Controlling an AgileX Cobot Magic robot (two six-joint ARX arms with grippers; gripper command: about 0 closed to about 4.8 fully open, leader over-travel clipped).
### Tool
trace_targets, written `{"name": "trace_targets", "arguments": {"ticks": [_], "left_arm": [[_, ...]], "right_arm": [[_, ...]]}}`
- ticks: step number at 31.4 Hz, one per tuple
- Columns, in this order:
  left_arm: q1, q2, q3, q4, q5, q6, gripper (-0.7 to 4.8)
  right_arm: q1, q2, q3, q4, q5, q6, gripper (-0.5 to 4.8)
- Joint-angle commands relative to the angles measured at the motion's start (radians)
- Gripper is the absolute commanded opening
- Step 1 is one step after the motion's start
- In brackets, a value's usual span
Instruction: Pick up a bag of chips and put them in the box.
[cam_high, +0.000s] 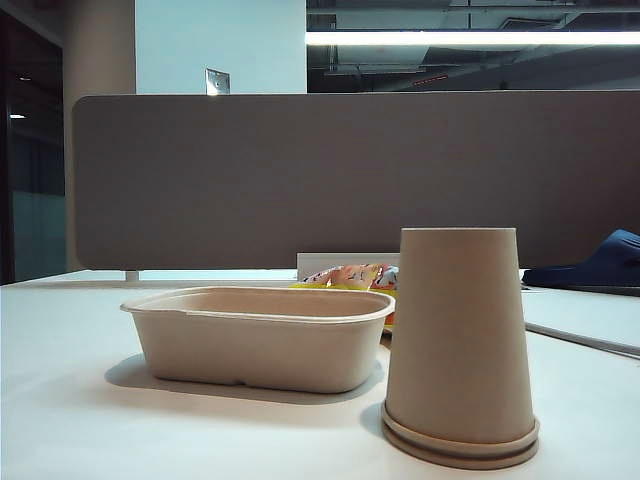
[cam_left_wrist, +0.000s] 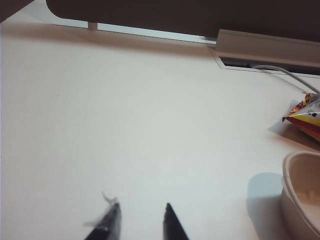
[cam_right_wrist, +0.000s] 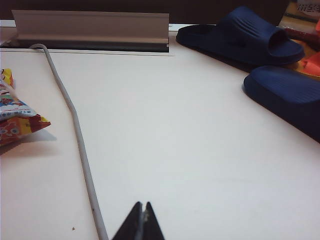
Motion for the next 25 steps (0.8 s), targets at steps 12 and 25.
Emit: {"name": "trace_targets", "arguments": {"ticks": [12, 25], "left_arm": [[0.0, 0.0, -0.001, -0.008, -0.002, -0.004, 1.11], [0.0, 0.0, -0.001, -0.007, 0.0, -0.212, 1.11]], "right_arm": [[0.0, 0.0, 0.0, 0.019, 0.0, 0.007, -0.06], [0.001, 0.0, 0.0, 0.085, -0.327, 0.419, -0.06]]}}
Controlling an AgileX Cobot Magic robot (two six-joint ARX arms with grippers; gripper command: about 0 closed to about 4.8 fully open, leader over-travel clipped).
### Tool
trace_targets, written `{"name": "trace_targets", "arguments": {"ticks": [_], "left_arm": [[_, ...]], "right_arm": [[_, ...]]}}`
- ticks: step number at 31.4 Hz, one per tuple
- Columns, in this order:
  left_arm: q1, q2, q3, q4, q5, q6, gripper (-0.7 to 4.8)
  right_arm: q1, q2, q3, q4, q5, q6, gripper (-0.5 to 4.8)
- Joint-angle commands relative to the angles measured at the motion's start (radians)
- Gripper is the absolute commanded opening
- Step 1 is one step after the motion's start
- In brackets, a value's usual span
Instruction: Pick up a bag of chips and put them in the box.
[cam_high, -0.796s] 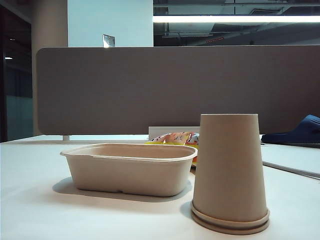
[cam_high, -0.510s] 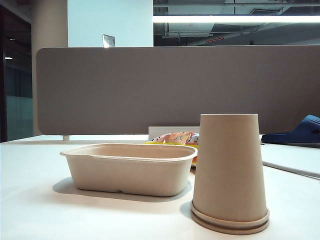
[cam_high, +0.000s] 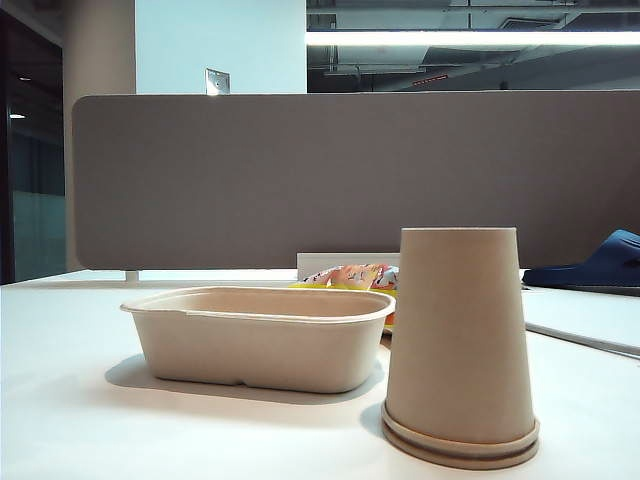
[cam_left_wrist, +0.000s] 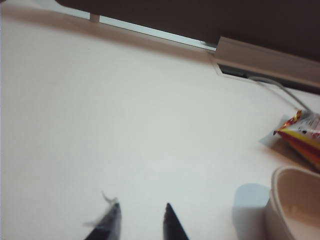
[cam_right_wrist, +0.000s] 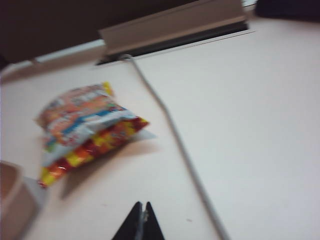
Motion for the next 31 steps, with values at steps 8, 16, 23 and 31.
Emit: {"name": "trace_targets", "arguments": {"ticks": [8, 16, 23, 31], "left_arm": [[0.0, 0.0, 0.001, 0.044, 0.082, -0.193, 1.12], [0.0, 0.001, 0.086, 0.049, 0.183, -0.192, 1.76], [0.0, 0.016, 0.244, -0.018, 0.255, -0.187, 1.86], [0.0, 0.177, 0.451, -0.11, 0.397, -0.12, 1.86]], "right_arm": [[0.004, 0.0, 0.001, 0.199, -0.153, 0.233, 0.0], [0.004, 0.0, 0.058, 0.138, -0.18, 0.274, 0.23], [0.004, 0.0, 0.153, 0.067, -0.15, 0.275, 0.23], [0.004, 0.068, 0.286, 0.015, -0.154, 0.286, 0.22]]}}
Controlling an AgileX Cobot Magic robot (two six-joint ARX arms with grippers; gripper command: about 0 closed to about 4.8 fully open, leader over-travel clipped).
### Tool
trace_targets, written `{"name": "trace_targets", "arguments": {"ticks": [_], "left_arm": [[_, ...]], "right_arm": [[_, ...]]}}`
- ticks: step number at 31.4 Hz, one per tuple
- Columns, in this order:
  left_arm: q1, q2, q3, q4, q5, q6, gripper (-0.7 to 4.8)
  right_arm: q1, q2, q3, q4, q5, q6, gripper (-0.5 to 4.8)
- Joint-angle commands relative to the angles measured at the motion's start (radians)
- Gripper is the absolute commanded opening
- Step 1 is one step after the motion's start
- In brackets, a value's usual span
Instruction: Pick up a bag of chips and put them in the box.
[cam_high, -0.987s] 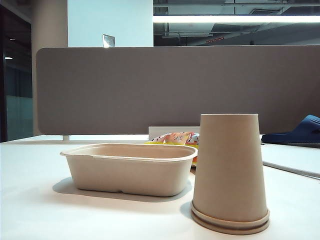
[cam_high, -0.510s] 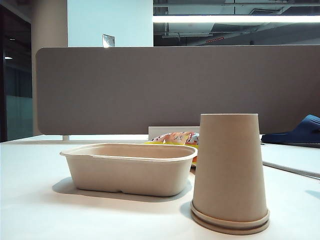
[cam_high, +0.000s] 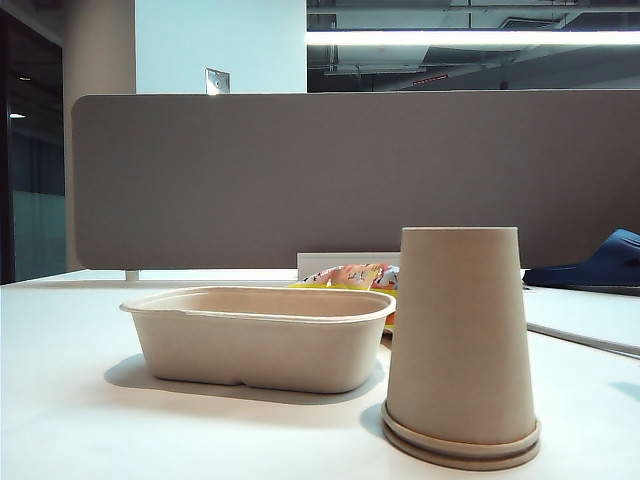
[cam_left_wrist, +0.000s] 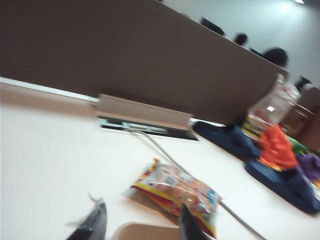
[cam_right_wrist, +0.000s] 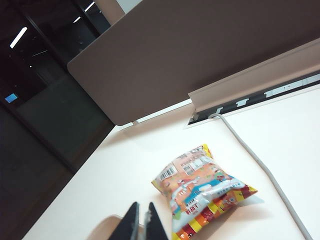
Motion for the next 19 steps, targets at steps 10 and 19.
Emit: {"name": "trace_targets", "arguments": {"ticks": [10, 19], "left_arm": [[-0.001, 0.314, 0.223, -0.104, 0.299, 0.113, 1.86], [-0.064, 0.541, 0.293, -0.094, 0.423, 0.183, 1.86]], "right_arm": [[0.002, 0.376, 0.213, -0.032, -0.074, 0.004, 0.23], [0.033, 0.727, 0.286, 0.038, -0.086, 0.008, 0.23]]}}
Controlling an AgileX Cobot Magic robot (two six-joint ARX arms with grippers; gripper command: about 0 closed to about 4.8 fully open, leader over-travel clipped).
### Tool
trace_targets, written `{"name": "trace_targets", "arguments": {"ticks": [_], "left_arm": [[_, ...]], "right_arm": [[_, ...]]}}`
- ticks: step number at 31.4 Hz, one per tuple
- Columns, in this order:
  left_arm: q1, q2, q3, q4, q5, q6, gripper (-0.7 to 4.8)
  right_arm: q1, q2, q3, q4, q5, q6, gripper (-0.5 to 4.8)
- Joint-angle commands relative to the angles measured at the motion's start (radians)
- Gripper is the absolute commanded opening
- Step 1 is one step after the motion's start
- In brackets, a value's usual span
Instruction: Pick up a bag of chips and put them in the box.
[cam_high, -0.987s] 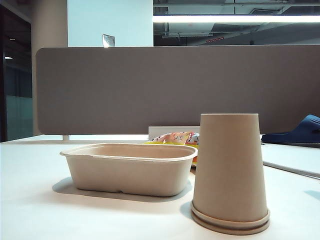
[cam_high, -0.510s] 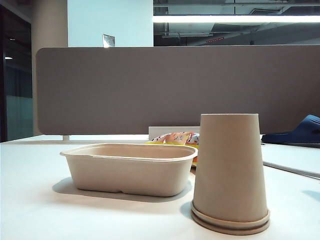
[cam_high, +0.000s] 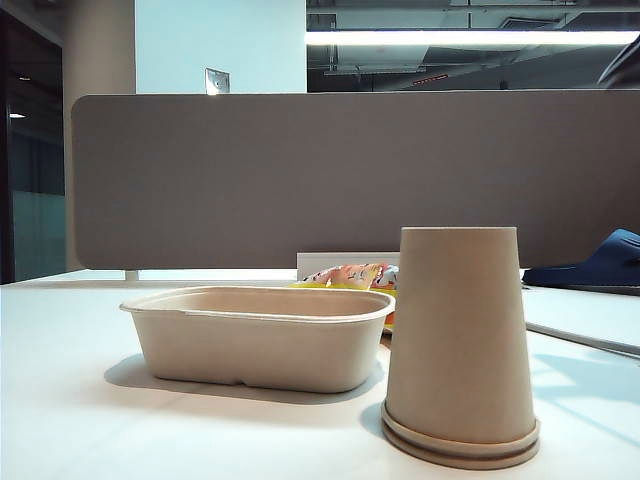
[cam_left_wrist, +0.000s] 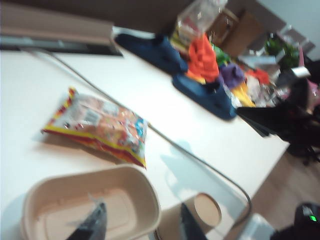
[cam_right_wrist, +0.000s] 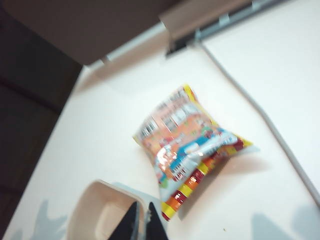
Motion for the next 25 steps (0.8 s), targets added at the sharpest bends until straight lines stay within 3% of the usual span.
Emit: {"name": "trace_targets", "arguments": {"ticks": [1, 6, 10, 13, 15, 25], "left_arm": [[-0.063, 0.063, 0.024, 0.029, 0.011, 0.066, 1.86], [-0.206, 0.164, 0.027, 0.085, -0.008, 0.095, 1.86], [-0.324, 0.225, 0.027, 0.119, -0.088, 0.138, 1.86], [-0.396, 0.261, 0.027, 0.138, -0.144, 0.186, 1.86], [-0.424, 0.278, 0.027, 0.144, -0.172, 0.211, 1.86], [-0.436, 0.336, 0.027, 0.17, -0.193, 0.214, 1.86]], "right_arm": [[0.022, 0.103, 0.015, 0.078, -0.005, 0.013, 0.23], [0.06, 0.284, 0.015, 0.221, -0.005, 0.079, 0.24], [0.075, 0.417, 0.015, 0.352, -0.009, 0.146, 0.67], [0.081, 0.495, 0.015, 0.433, -0.012, 0.198, 0.68], [0.081, 0.536, 0.015, 0.473, -0.024, 0.227, 0.77], [0.091, 0.708, 0.03, 0.595, -0.083, 0.343, 2.6]]}}
